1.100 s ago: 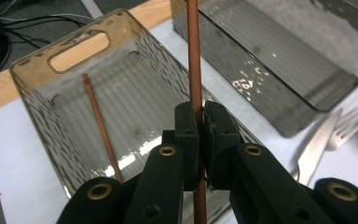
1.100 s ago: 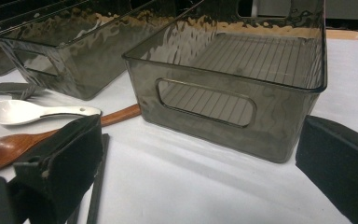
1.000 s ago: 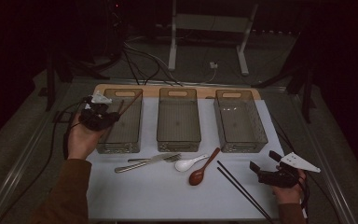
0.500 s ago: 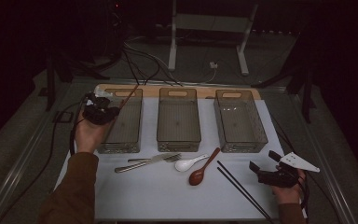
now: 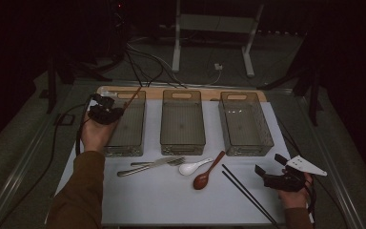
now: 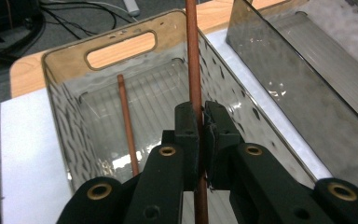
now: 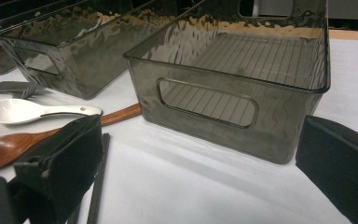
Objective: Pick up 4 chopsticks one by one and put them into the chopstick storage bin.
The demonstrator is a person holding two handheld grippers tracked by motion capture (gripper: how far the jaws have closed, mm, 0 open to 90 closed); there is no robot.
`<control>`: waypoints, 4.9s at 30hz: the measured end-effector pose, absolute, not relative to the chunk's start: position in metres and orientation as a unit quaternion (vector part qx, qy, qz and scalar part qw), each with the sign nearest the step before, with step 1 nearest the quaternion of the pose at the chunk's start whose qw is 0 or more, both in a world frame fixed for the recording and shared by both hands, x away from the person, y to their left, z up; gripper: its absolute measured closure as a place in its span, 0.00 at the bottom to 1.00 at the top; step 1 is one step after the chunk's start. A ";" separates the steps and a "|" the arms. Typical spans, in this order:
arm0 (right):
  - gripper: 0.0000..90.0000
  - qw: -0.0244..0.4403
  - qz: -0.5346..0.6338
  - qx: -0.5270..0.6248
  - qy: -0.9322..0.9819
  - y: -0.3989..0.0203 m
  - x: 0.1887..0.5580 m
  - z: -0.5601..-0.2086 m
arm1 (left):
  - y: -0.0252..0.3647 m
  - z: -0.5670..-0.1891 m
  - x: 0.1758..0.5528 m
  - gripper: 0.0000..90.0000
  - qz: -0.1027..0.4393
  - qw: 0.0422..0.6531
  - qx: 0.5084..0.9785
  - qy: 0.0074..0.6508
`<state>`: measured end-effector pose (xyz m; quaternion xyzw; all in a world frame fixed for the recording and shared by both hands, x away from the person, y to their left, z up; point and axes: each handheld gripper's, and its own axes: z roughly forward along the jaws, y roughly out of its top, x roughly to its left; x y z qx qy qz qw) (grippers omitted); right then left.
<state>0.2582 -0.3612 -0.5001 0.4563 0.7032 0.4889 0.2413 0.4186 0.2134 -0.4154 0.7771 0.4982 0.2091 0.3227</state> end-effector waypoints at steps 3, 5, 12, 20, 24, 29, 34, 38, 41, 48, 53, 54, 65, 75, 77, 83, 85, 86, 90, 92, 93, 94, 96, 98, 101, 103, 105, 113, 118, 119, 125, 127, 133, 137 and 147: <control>0.01 0.241 0.489 0.456 0.704 -0.361 0.258 -0.500 | 0.216 -0.422 0.422 0.78 0.208 0.343 0.763 0.507; 0.01 0.242 0.489 0.456 0.703 -0.362 0.258 -0.500 | 0.216 -0.426 0.423 0.36 0.221 0.334 0.752 0.524; 0.01 0.241 0.489 0.456 0.704 -0.362 0.258 -0.500 | 0.224 -0.423 0.417 0.08 0.212 0.360 0.738 0.530; 0.01 0.241 0.489 0.456 0.703 -0.361 0.258 -0.500 | 0.233 -0.414 0.402 0.01 0.210 0.404 0.724 0.518; 0.01 0.241 0.489 0.457 0.703 -0.361 0.258 -0.500 | 0.237 -0.414 0.393 0.02 0.203 0.418 0.723 0.512; 0.01 0.241 0.488 0.456 0.704 -0.361 0.258 -0.500 | 0.240 -0.413 0.382 0.01 0.191 0.434 0.720 0.507; 0.01 0.242 0.489 0.456 0.703 -0.361 0.258 -0.500 | 0.240 -0.410 0.367 0.01 0.195 0.440 0.730 0.486; 0.01 0.242 0.488 0.455 0.704 -0.361 0.257 -0.500 | 0.240 -0.408 0.352 0.01 0.199 0.448 0.731 0.475; 0.01 0.242 0.487 0.456 0.705 -0.361 0.257 -0.500 | 0.240 -0.409 0.341 0.01 0.202 0.456 0.728 0.470; 0.01 0.242 0.485 0.458 0.705 -0.360 0.258 -0.500 | 0.238 -0.418 0.319 0.01 0.204 0.472 0.726 0.456; 0.01 0.243 0.484 0.459 0.705 -0.360 0.257 -0.500 | 0.240 -0.429 0.303 0.01 0.202 0.490 0.714 0.456; 0.01 0.243 0.483 0.459 0.705 -0.360 0.257 -0.500 | 0.241 -0.431 0.300 0.01 0.203 0.494 0.712 0.456; 0.01 0.244 0.486 0.463 0.700 -0.358 0.257 -0.496 | 0.249 -0.448 0.273 0.01 0.201 0.508 0.702 0.456; 0.01 0.242 0.479 0.465 0.704 -0.355 0.257 -0.492 | 0.256 -0.453 0.267 0.01 0.206 0.512 0.694 0.463; 0.01 0.242 0.479 0.465 0.704 -0.355 0.257 -0.490 | 0.255 -0.454 0.266 0.01 0.206 0.509 0.696 0.464; 0.01 0.236 0.470 0.456 0.718 -0.350 0.256 -0.476 | 0.254 -0.453 0.266 0.01 0.210 0.502 0.700 0.462; 0.01 0.229 0.461 0.449 0.730 -0.346 0.256 -0.473 | 0.254 -0.453 0.265 0.01 0.211 0.501 0.700 0.463; 0.01 0.226 0.452 0.446 0.739 -0.344 0.257 -0.472 | 0.254 -0.454 0.265 0.01 0.211 0.499 0.702 0.463; 0.01 0.217 0.416 0.431 0.770 -0.336 0.255 -0.472 | 0.256 -0.456 0.264 0.01 0.208 0.498 0.700 0.467; 0.01 0.210 0.400 0.429 0.782 -0.333 0.253 -0.472 | 0.257 -0.456 0.263 0.01 0.207 0.499 0.699 0.468; 0.01 0.207 0.394 0.428 0.787 -0.332 0.253 -0.473 | 0.257 -0.456 0.263 0.01 0.207 0.498 0.699 0.468; 0.01 0.201 0.388 0.429 0.790 -0.331 0.252 -0.474 | 0.257 -0.456 0.263 0.01 0.208 0.498 0.700 0.468; 0.01 0.192 0.376 0.430 0.798 -0.328 0.250 -0.476 | 0.258 -0.456 0.263 0.01 0.207 0.498 0.698 0.470; 0.01 0.184 0.365 0.432 0.804 -0.325 0.249 -0.478 | 0.257 -0.456 0.263 0.01 0.207 0.498 0.699 0.469; 0.01 0.171 0.351 0.435 0.812 -0.321 0.248 -0.483 | 0.257 -0.457 0.263 0.01 0.205 0.499 0.699 0.470; 0.02 0.165 0.339 0.434 0.818 -0.318 0.248 -0.486 | 0.256 -0.457 0.262 0.01 0.206 0.497 0.700 0.470; 0.08 0.169 0.327 0.431 0.824 -0.314 0.246 -0.488 | 0.256 -0.457 0.262 0.01 0.205 0.496 0.701 0.470; 0.55 0.160 0.301 0.406 0.848 -0.303 0.238 -0.495 | 0.258 -0.458 0.262 0.01 0.205 0.495 0.699 0.473; 0.74 0.148 0.287 0.402 0.857 -0.302 0.236 -0.501 | 0.258 -0.459 0.262 0.01 0.205 0.492 0.701 0.475; 0.77 0.144 0.282 0.404 0.858 -0.301 0.236 -0.502 | 0.258 -0.459 0.262 0.01 0.204 0.491 0.701 0.475; 0.92 0.134 0.262 0.408 0.864 -0.302 0.236 -0.508 | 0.257 -0.460 0.263 0.01 0.204 0.489 0.702 0.476; 0.95 0.134 0.257 0.411 0.864 -0.303 0.237 -0.508 | 0.257 -0.460 0.263 0.01 0.204 0.488 0.702 0.477; 0.96 0.136 0.238 0.418 0.866 -0.298 0.239 -0.506 | 0.255 -0.461 0.262 0.01 0.202 0.487 0.705 0.475; 0.97 0.144 0.244 0.420 0.862 -0.300 0.238 -0.506 | 0.255 -0.461 0.263 0.01 0.200 0.487 0.705 0.475; 0.97 0.161 0.276 0.418 0.850 -0.303 0.237 -0.490 | 0.245 -0.460 0.262 0.02 0.189 0.496 0.704 0.472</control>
